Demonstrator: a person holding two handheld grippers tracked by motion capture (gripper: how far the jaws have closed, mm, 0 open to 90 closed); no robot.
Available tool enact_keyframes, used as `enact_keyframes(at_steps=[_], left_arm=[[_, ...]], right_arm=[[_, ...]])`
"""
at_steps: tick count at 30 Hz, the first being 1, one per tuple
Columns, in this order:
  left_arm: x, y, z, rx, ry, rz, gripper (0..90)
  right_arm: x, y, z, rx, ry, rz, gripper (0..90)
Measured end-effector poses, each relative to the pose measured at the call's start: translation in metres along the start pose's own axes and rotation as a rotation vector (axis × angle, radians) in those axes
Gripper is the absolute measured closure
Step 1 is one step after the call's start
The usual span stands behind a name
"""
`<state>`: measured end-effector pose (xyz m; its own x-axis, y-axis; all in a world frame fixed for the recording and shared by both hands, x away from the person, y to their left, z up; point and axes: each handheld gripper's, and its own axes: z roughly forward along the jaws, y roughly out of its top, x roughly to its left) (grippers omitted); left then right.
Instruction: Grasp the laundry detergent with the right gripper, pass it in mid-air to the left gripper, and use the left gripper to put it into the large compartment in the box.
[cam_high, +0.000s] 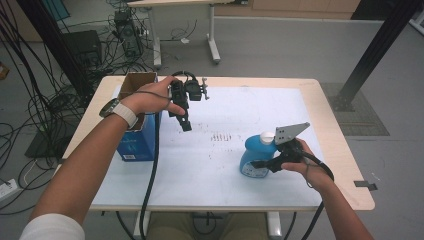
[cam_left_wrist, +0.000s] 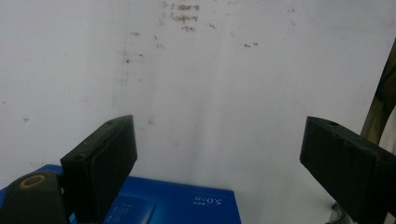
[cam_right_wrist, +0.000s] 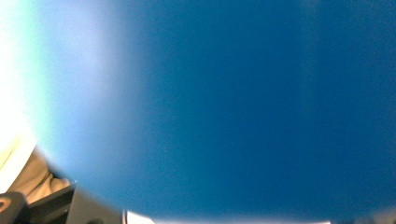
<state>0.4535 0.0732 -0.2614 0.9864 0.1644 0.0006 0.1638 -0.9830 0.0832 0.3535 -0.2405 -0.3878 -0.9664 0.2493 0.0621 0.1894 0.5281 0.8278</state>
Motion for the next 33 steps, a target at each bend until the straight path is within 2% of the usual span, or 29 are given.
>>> enact_keyframes(at_steps=[5, 19, 27, 33], left_arm=[[0.0001, -0.0003, 0.0001, 0.000, -0.001, 0.000, 11.3], [0.0002, -0.0021, 0.0013, -0.001, -0.004, -0.003, 11.4], [0.0005, -0.0024, 0.0023, -0.003, -0.005, -0.002, 11.4], [0.0006, -0.0027, 0.0023, -0.004, -0.005, -0.005, 11.6]], right_arm=[[0.0007, 0.0002, 0.0001, 0.000, 0.011, -0.009, 41.0], [0.0001, 0.0002, 0.0002, -0.002, 0.018, -0.033, 42.2], [-0.0004, -0.0003, 0.0004, -0.006, 0.020, -0.022, 42.2], [0.0005, 0.0011, 0.0001, 0.007, 0.010, -0.042, 43.5]])
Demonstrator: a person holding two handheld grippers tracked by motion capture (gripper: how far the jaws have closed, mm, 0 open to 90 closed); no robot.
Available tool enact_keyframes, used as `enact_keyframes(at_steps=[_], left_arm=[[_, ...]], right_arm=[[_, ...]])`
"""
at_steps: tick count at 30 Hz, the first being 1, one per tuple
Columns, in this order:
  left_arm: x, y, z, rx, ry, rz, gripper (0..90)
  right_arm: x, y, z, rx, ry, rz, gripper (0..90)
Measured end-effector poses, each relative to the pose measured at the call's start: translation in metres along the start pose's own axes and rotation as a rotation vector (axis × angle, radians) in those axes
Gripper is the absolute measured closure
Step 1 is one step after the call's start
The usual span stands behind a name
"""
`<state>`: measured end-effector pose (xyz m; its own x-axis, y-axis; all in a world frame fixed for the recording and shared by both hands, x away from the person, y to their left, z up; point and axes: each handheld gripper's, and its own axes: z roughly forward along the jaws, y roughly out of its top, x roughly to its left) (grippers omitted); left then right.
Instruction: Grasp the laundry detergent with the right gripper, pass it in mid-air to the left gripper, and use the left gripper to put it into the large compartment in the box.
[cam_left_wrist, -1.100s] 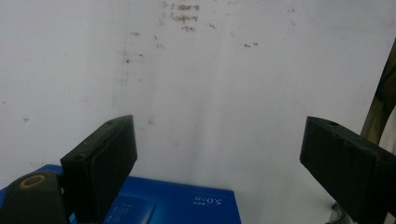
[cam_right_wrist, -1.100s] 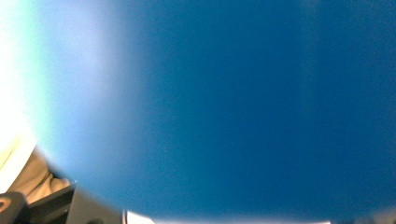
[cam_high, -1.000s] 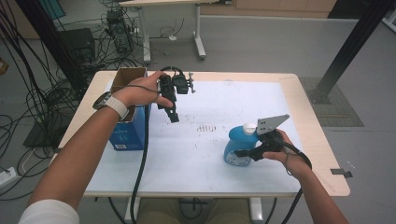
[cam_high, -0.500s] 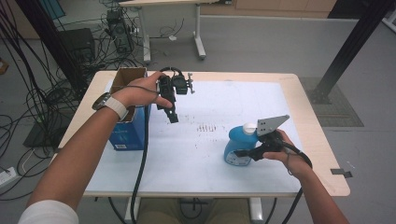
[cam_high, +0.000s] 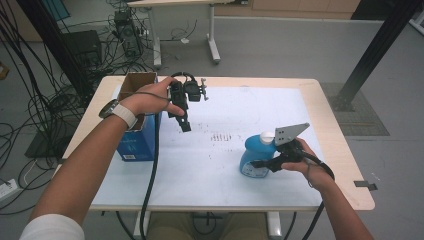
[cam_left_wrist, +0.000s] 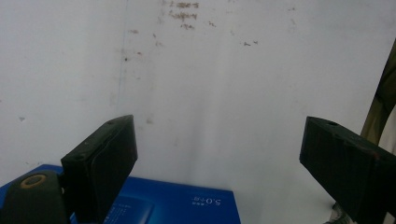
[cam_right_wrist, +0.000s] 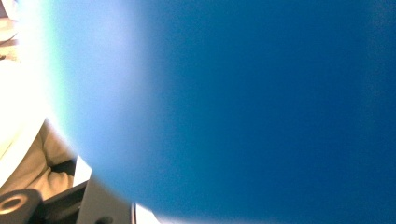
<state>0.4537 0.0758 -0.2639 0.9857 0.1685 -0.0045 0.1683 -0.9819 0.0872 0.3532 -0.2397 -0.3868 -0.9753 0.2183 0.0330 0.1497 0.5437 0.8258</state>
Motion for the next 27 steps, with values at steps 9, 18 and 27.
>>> enact_keyframes(at_steps=[9, 18, 27], left_arm=[[-0.0001, -0.0004, -0.0002, 0.000, 0.001, 0.000, 11.7], [-0.0004, -0.0003, -0.0001, -0.002, 0.001, -0.002, 11.7], [-0.0006, -0.0010, -0.0005, -0.002, 0.001, -0.001, 11.8]], right_arm=[[0.0004, -0.0003, -0.0001, -0.002, -0.003, 0.001, 44.1], [0.0004, -0.0006, -0.0001, -0.005, -0.002, 0.004, 44.2], [0.0002, -0.0009, 0.0000, -0.008, -0.003, 0.008, 44.2]])
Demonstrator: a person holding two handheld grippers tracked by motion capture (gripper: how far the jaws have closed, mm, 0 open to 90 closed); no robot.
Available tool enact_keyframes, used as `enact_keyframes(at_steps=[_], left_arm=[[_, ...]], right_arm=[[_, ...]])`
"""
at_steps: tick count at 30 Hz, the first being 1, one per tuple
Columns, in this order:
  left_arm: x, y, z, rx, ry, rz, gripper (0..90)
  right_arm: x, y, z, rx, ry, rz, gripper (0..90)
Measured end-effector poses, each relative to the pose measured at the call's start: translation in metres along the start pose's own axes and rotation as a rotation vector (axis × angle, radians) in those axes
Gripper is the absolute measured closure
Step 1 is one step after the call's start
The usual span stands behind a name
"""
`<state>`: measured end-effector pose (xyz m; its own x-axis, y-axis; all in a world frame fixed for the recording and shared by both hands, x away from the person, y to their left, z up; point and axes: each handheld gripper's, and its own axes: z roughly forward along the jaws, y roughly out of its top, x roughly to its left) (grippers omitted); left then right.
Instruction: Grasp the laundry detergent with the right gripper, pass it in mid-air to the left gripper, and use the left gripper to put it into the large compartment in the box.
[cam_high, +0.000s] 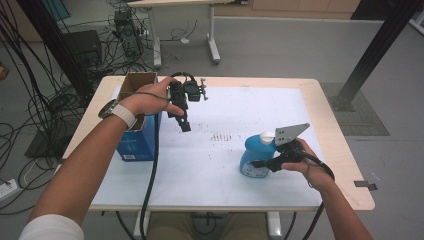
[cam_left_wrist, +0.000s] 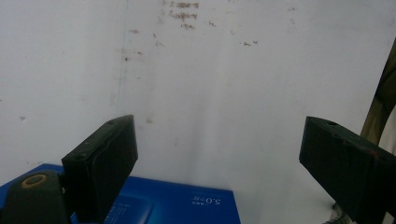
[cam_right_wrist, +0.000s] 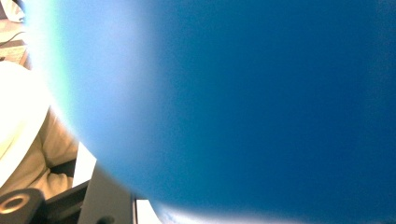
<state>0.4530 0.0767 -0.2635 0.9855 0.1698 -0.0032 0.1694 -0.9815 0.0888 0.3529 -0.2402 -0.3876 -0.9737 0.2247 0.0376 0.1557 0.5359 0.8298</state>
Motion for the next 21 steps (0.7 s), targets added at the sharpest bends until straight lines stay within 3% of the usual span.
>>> enact_keyframes(at_steps=[21], left_arm=[[0.0007, -0.0014, -0.0005, 0.001, 0.000, -0.003, 11.8]], right_arm=[[-0.0004, 0.0005, 0.0001, 0.003, 0.001, 0.003, 44.0]])
